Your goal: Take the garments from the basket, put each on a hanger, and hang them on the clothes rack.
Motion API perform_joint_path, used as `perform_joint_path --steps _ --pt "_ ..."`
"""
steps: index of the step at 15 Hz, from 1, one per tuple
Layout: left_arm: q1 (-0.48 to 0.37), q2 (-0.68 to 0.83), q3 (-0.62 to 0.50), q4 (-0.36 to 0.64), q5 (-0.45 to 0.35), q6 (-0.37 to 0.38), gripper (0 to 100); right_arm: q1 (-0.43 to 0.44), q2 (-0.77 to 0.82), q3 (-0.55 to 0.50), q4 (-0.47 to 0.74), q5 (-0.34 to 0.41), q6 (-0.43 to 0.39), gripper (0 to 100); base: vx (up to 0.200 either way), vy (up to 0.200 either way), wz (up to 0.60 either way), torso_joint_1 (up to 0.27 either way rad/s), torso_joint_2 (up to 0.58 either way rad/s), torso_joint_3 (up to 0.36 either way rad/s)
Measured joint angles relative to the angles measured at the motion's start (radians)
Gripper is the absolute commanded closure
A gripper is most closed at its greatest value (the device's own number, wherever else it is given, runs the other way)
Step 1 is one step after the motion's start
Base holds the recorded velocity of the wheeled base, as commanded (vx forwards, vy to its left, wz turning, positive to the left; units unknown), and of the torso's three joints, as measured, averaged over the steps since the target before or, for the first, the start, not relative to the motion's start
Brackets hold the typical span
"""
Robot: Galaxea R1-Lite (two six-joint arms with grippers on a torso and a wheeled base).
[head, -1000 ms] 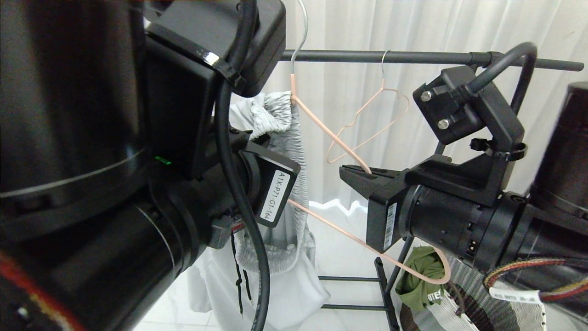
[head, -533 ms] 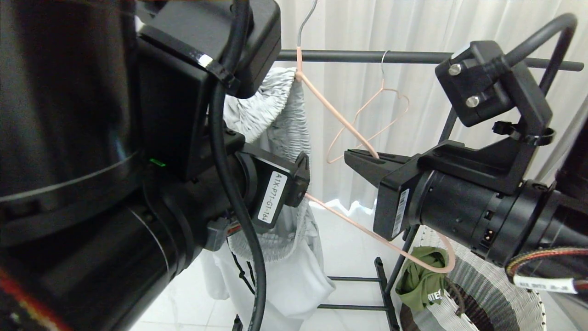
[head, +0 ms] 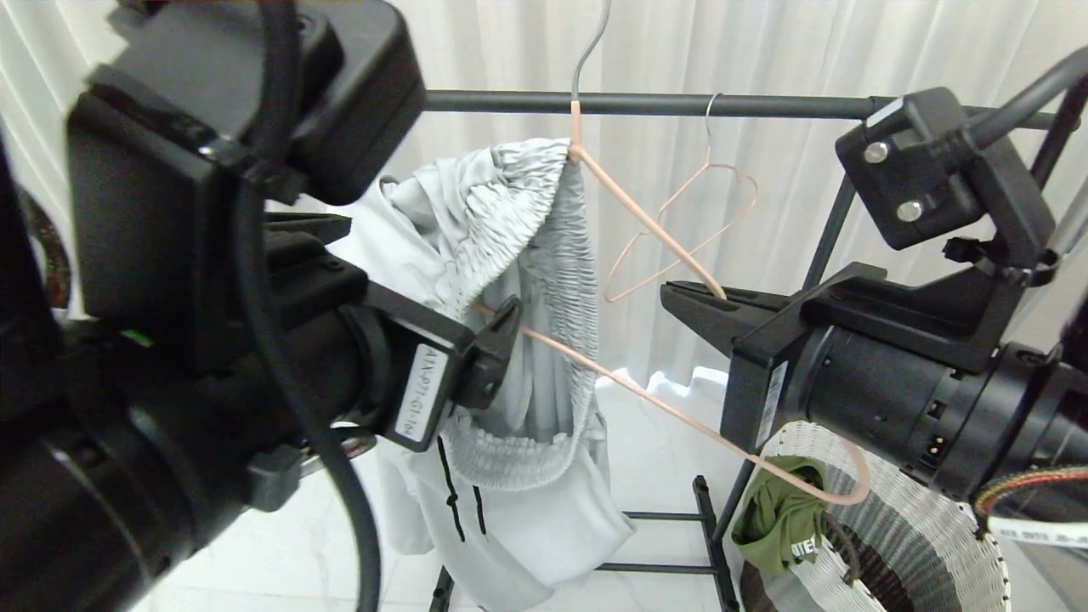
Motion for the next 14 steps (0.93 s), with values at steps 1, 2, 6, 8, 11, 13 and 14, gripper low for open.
perform_joint_path --steps 1,2,6,8,11,13,14 --pt "0.0 -0.036 0.024 -0.001 -0.002 0.038 0 -0.002 -0.013 0.01 0.0 0.0 -0.002 100 0.0 0.0 0.0 0.0 0.0 0.0" --pt "0.0 -0.071 0.051 -0.001 -0.005 0.08 0 -0.003 -0.023 0.018 0.0 0.0 -0.003 100 0.0 0.0 0.0 0.0 0.0 0.0" --pt "0.032 -0.189 0.104 -0.001 -0.124 0.203 0 0.0 -0.071 0.074 0.001 0.004 -0.023 100 0.0 0.0 0.0 0.0 0.0 0.0" --pt "0.094 -0.219 0.101 -0.001 -0.243 0.291 0 0.005 -0.091 0.096 0.002 0.004 -0.029 100 0.0 0.0 0.0 0.0 0.0 0.0" --pt "0.25 -0.234 0.097 -0.002 -0.524 0.449 0 0.039 -0.109 0.111 0.003 0.007 -0.038 100 0.0 0.0 0.0 0.0 0.0 0.0" --pt "0.334 -0.222 0.095 -0.004 -0.657 0.56 0 0.071 -0.11 0.113 0.003 0.006 -0.044 100 0.0 0.0 0.0 0.0 0.0 0.0" --pt "0.354 -0.211 0.094 -0.004 -0.677 0.573 0 0.086 -0.108 0.114 0.003 0.006 -0.053 100 0.0 0.0 0.0 0.0 0.0 0.0"
